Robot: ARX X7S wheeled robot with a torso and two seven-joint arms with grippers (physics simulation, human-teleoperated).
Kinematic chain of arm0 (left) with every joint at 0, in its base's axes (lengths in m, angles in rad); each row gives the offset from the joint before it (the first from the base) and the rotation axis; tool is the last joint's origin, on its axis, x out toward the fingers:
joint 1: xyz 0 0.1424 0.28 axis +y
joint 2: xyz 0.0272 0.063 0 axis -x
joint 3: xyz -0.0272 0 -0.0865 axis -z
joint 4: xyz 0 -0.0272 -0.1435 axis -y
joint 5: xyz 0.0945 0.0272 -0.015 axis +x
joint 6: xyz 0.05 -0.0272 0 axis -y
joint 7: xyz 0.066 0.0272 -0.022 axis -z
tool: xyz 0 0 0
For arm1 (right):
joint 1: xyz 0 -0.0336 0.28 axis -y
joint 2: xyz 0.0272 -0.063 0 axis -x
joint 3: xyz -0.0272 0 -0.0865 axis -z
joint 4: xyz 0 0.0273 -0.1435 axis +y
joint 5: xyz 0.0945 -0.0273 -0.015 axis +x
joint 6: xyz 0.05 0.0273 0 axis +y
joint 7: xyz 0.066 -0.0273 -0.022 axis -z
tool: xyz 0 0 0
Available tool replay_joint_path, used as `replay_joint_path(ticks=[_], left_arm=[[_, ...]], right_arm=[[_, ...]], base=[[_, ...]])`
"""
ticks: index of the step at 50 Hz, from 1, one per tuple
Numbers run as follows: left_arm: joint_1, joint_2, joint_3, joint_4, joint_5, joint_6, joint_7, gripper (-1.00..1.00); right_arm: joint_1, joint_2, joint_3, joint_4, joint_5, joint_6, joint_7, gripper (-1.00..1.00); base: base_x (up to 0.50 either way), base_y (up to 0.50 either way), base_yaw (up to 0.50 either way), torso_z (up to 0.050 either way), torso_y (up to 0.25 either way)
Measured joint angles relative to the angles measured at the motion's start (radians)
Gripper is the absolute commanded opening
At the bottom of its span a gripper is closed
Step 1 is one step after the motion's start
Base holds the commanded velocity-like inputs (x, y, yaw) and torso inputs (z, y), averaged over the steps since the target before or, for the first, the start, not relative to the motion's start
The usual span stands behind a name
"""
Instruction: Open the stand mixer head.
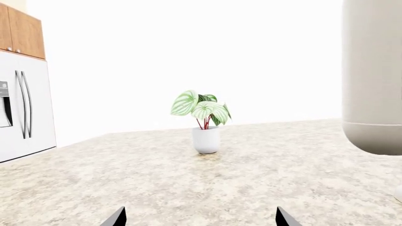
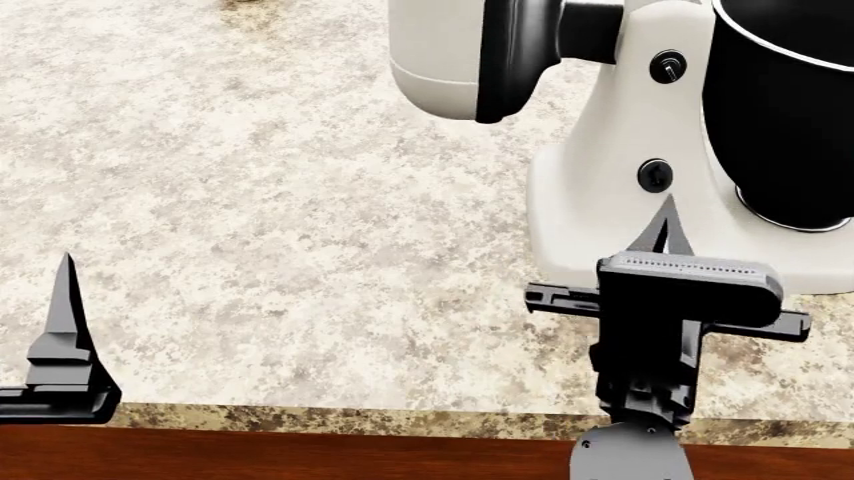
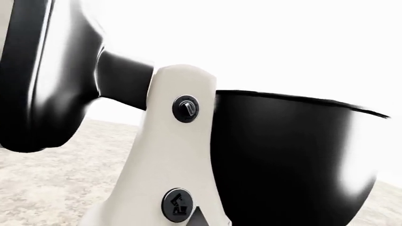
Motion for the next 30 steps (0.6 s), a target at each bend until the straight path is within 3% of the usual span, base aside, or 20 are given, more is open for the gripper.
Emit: replay_joint_path(ticks=[7, 8, 17, 30], left_arm=[[-0.001, -0.001, 0.003, -0.002, -0.001, 0.001, -0.003, 1.00], [-0.001, -0.002, 0.003, -0.002, -0.001, 0.002, -0.003, 1.00], [0.002, -0.003, 0.009, -0.005, -0.002, 0.007, -0.006, 1.00], [0.006, -0.006, 0.013, -0.004, -0.005, 0.011, -0.012, 1.00]], right_arm=[[-0.114, 0.044, 0.013, -0.236, 0.029, 0.086, -0.010, -1.00], [-0.128, 0.050, 0.015, -0.266, 0.034, 0.097, -0.011, 1.00], [-0.219, 0.089, 0.031, -0.474, 0.064, 0.177, -0.014, 1.00], [-0.271, 0.115, 0.046, -0.607, 0.088, 0.226, -0.012, 1.00]], base=[[0.00, 0.00, 0.00, 0.000, 0.000], [0.00, 0.00, 0.00, 0.000, 0.000], [0.00, 0.00, 0.00, 0.000, 0.000], [0.00, 0.00, 0.00, 0.000, 0.000]])
